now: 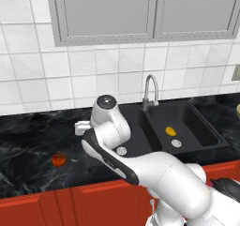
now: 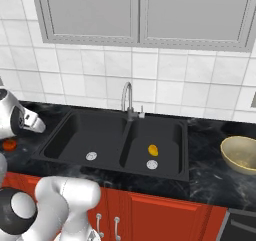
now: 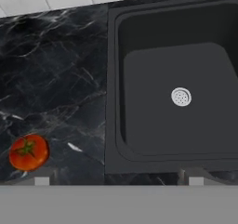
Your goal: Remove the mango and tomato from the sink. Then move the bowl and cup from the counter to the sink for washing.
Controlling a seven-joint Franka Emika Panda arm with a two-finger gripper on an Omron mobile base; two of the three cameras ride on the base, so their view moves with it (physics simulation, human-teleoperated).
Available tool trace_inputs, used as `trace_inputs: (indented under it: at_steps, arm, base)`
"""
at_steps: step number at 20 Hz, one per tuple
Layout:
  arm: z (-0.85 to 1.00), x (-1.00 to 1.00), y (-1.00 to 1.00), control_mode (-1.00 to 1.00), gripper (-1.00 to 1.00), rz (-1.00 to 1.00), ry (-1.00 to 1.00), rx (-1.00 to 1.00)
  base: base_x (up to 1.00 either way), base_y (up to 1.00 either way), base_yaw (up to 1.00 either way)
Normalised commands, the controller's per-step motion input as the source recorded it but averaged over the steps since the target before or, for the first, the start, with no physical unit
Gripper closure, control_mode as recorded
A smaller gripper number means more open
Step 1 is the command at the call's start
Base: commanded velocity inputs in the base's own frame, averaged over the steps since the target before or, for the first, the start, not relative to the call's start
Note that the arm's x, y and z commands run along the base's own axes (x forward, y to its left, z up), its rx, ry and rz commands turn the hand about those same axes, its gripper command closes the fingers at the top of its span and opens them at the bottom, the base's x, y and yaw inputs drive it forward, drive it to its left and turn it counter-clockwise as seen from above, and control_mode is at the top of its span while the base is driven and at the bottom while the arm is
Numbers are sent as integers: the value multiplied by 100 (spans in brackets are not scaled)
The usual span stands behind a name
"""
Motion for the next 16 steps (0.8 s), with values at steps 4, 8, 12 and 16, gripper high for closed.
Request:
trace_inputs:
  at_steps: [4, 8, 12, 16]
  arm:
    - [11, -17, -48, -100, -100, -5, 0, 0]
    - [11, -17, -52, -100, -100, 0, 0, 0]
    - [12, -14, -53, -100, -100, 0, 0, 0]
    - [10, -14, -52, -100, -100, 5, -2, 0]
  base:
    - [0, 0, 0]
    - [0, 0, 0]
    - [0, 0, 0]
    - [0, 0, 0]
